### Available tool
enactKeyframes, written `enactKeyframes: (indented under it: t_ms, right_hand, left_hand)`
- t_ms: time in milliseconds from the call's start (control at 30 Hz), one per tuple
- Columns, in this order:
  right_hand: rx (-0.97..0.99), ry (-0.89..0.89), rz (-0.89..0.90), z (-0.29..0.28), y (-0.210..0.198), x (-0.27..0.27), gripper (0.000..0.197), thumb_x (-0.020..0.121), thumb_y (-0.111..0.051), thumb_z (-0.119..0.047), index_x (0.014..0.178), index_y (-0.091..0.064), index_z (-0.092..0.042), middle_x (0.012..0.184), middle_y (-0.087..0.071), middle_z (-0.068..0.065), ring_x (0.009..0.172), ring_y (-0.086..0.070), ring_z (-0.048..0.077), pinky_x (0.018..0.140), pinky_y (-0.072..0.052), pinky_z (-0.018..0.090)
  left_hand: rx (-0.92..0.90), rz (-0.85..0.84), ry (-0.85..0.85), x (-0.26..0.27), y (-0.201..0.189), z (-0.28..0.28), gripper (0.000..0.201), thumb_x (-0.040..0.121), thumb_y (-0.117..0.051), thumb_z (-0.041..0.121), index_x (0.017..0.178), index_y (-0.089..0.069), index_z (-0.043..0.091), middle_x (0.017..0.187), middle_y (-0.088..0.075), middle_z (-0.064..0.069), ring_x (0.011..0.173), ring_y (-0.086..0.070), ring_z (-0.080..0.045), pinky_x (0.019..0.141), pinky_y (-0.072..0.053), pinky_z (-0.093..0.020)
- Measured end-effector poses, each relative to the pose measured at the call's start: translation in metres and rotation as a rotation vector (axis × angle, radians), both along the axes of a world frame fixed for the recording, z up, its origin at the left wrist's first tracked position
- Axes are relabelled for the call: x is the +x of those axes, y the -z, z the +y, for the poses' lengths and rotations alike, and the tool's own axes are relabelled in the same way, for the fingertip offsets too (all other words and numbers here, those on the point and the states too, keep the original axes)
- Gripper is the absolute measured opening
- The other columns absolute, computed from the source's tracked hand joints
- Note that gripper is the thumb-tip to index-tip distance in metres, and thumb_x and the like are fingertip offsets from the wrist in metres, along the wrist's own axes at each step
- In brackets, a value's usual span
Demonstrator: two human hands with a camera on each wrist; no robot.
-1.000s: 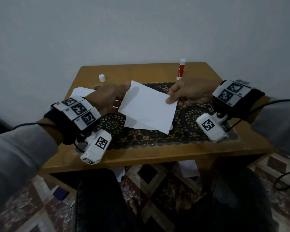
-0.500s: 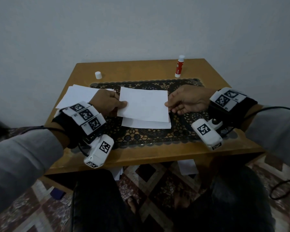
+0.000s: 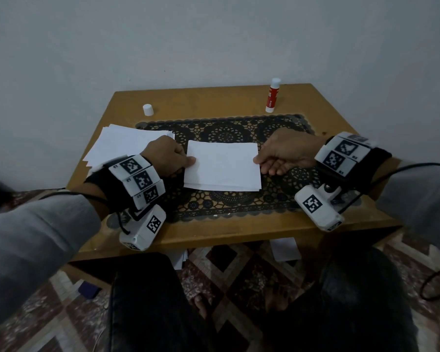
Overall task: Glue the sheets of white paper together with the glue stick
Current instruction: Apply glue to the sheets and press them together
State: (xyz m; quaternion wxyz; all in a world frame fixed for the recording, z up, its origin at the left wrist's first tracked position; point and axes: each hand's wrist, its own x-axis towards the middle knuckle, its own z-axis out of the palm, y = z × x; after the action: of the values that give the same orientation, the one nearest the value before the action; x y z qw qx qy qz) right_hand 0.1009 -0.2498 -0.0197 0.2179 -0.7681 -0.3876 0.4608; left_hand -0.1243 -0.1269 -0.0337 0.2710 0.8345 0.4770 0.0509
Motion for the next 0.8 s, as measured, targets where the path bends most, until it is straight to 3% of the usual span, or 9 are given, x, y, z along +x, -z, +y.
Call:
enactKeyframes:
  t_ms: [333,500,633,700,800]
  right_hand:
    - [0.029,-0.052,-0.137,0.000,0.003,-0.006,0.012,0.090,-0.065,-0.009,0.083,-0.065,0.001,0.065,-0.065,0.010,0.044,-0.055,0.011,0.043,-0.047,0.019]
    - [0.016,-0.086,-0.176,0.002,0.003,-0.010,0.018,0.092,-0.062,-0.009,0.075,-0.060,-0.003,0.064,-0.061,0.010,0.039,-0.052,0.008,0.040,-0.045,0.017]
    - [-0.017,-0.112,-0.183,0.003,0.003,-0.012,0.023,0.094,-0.059,-0.010,0.072,-0.055,-0.006,0.057,-0.054,0.006,0.035,-0.048,0.006,0.039,-0.043,0.015]
    - [0.030,-0.101,-0.261,0.003,0.006,-0.013,0.018,0.090,-0.065,-0.011,0.076,-0.060,-0.002,0.061,-0.060,0.009,0.040,-0.052,0.010,0.041,-0.045,0.018]
    - [0.076,-0.123,-0.410,0.002,0.010,-0.013,0.021,0.085,-0.072,-0.017,0.075,-0.066,0.001,0.061,-0.065,0.009,0.046,-0.055,0.016,0.046,-0.047,0.025]
  left_hand:
    - [0.017,0.099,0.016,0.004,-0.002,-0.001,0.027,0.085,-0.070,0.029,0.073,-0.067,0.006,0.070,-0.060,-0.004,0.058,-0.049,-0.013,0.056,-0.040,-0.025]
    - [0.032,0.122,0.032,0.005,-0.003,-0.003,0.027,0.083,-0.072,0.028,0.070,-0.065,0.006,0.066,-0.058,-0.003,0.057,-0.048,-0.013,0.054,-0.040,-0.025]
    - [0.054,0.153,0.058,0.006,-0.003,-0.004,0.033,0.083,-0.072,0.028,0.059,-0.057,0.011,0.061,-0.055,-0.001,0.057,-0.048,-0.013,0.052,-0.038,-0.023]
    - [0.087,0.191,0.085,0.008,-0.004,-0.005,0.031,0.083,-0.072,0.029,0.066,-0.057,0.009,0.068,-0.057,-0.004,0.065,-0.052,-0.017,0.056,-0.041,-0.026]
    - [0.227,0.263,0.136,0.009,-0.004,-0.010,0.027,0.084,-0.070,0.031,0.086,-0.055,0.008,0.093,-0.061,-0.010,0.088,-0.056,-0.026,0.071,-0.044,-0.032]
